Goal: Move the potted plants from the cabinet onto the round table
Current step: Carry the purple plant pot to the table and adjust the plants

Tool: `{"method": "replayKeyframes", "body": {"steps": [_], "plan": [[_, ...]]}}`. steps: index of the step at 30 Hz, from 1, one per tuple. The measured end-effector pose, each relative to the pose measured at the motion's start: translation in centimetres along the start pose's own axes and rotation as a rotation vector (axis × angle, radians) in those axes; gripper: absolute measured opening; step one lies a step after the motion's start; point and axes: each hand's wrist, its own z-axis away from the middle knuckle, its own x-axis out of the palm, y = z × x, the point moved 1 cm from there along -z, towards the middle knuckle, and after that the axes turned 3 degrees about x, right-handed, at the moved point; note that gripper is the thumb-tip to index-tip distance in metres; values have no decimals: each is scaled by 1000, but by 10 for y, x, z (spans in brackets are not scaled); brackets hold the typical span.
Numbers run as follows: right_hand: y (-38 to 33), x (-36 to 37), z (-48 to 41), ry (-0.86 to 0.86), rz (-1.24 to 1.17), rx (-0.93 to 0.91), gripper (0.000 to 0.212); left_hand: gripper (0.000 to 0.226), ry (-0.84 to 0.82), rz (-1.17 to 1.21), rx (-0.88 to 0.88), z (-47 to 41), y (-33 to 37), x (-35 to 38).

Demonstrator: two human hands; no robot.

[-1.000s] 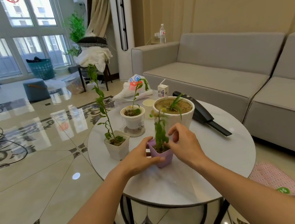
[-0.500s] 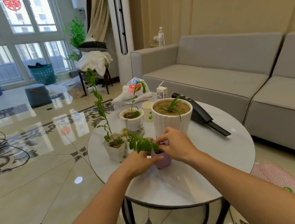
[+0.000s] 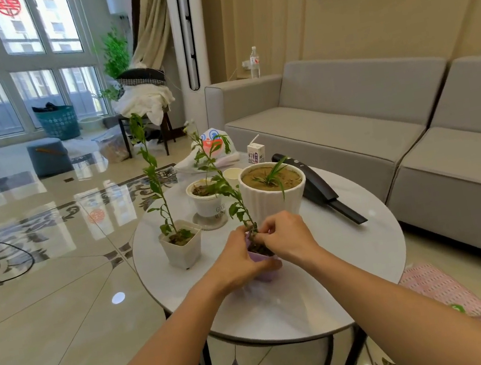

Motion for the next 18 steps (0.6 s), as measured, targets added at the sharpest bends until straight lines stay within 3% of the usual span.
{"method": "replayKeyframes", "body": {"steps": [9,18], "plan": [[11,0,-1,15,-61,88,18,81,-65,-167,-17,-1,0,-18],[13,-6,11,61,-150,87,26,91,-103,-88,-28,6,-1,-22]]}}
